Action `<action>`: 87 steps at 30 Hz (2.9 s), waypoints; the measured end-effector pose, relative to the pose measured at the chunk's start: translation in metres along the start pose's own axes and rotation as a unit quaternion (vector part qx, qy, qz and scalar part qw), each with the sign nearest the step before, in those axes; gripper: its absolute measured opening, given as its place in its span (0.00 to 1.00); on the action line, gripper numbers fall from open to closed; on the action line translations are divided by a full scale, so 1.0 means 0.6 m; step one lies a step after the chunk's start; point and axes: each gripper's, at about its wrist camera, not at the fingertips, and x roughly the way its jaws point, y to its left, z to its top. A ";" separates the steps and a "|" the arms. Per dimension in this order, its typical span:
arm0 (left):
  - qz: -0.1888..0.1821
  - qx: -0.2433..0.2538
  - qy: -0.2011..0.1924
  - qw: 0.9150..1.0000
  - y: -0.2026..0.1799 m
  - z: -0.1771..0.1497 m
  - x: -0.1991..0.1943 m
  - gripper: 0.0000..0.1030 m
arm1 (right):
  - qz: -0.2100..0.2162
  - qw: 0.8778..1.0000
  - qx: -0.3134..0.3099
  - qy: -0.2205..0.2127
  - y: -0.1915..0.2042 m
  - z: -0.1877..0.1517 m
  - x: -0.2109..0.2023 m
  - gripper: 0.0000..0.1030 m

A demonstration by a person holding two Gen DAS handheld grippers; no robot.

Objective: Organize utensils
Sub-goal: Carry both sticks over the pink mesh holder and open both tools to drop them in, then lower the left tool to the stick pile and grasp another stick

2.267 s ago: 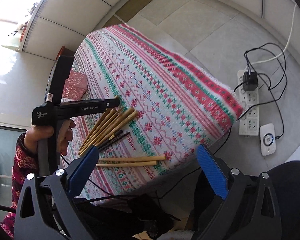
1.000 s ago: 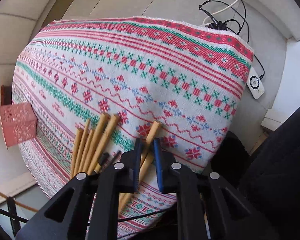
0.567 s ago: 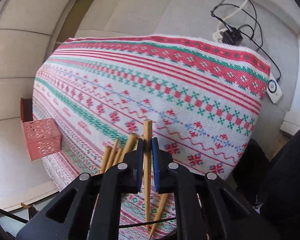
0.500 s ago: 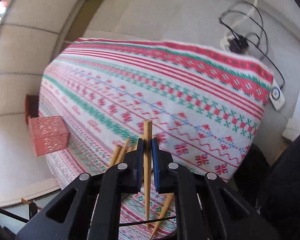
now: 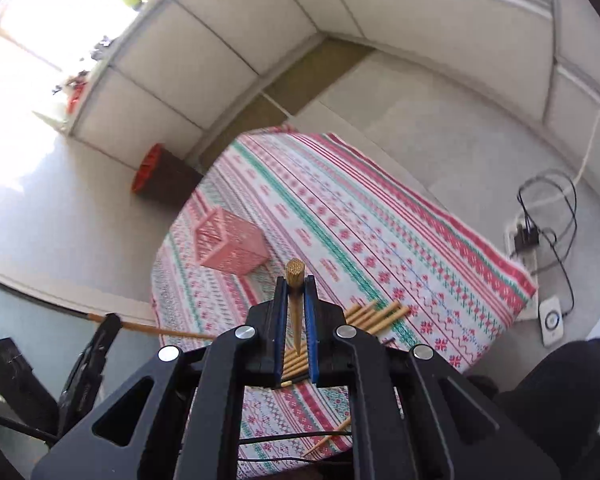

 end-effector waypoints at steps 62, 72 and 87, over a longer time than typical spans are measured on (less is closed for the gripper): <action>-0.023 0.009 0.065 0.998 -0.011 0.036 0.019 0.86 | 0.013 0.994 -0.106 -0.022 0.024 -0.011 -0.052 0.80; -0.132 0.073 0.248 0.957 -0.092 -0.090 0.170 0.85 | -0.040 0.991 0.030 0.124 -0.162 -0.146 -0.016 0.80; -0.166 0.250 0.332 0.894 -0.271 -0.155 0.320 0.32 | -0.053 0.980 0.074 0.178 -0.220 -0.194 0.028 0.80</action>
